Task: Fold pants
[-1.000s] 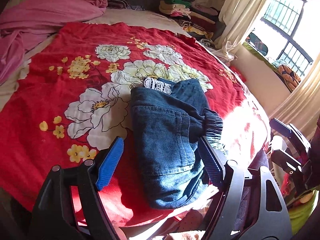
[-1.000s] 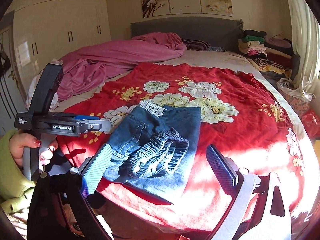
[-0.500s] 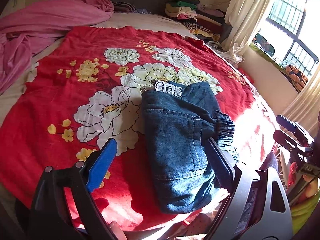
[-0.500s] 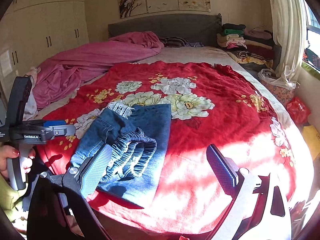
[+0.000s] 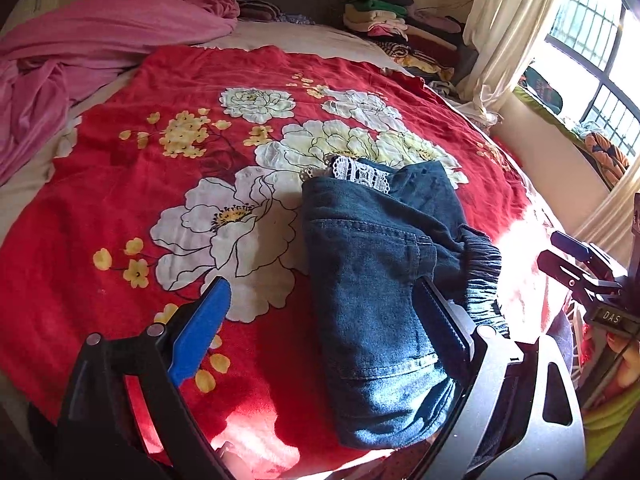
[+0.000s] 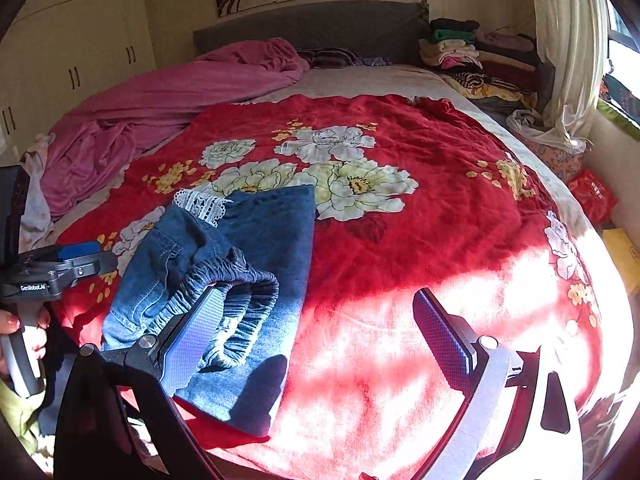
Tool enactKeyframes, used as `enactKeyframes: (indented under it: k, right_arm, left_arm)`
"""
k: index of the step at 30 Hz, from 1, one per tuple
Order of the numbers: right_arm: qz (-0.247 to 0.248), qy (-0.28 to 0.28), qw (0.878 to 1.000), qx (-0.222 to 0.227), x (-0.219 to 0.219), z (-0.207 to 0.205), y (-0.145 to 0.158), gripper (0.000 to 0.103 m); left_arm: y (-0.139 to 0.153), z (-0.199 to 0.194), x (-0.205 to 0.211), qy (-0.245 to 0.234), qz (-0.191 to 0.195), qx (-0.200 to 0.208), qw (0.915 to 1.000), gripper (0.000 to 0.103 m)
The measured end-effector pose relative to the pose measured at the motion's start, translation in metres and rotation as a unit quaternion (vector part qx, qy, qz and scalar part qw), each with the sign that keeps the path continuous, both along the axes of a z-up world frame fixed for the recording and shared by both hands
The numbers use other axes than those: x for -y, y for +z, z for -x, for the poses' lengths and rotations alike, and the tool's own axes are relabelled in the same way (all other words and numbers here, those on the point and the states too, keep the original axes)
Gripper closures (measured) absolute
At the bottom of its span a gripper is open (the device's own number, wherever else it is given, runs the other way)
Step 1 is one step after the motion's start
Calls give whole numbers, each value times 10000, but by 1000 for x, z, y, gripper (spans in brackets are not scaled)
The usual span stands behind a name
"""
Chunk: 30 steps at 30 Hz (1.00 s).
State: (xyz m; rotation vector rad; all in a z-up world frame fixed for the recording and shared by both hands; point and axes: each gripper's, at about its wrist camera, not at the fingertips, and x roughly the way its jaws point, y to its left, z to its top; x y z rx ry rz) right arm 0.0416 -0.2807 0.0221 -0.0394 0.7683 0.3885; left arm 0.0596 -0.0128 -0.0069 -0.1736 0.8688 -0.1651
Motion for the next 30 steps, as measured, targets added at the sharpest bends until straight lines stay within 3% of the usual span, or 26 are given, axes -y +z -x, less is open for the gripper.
enactKeyframes:
  k: [14,18,24,30]
  right_arm:
    - [-9,392,9975,-586,-22,-25,-36,9]
    - [-229,527,9949,-827,-25,-31,-46,27]
    - [-558,643,9904,-1088,-28,-39,-54,37]
    - [-816,665,9861,-1284,-25,-51,-62,37]
  left_arm:
    - [-19,-11,2,-21,16,-194,9998,18]
    - [-25,-13,4,-41,23,-250,9997,18]
    - [-33,-18,4,-55,115,-326,9994,18]
    - [-39,-21,4,-107,425,-375,9983,35]
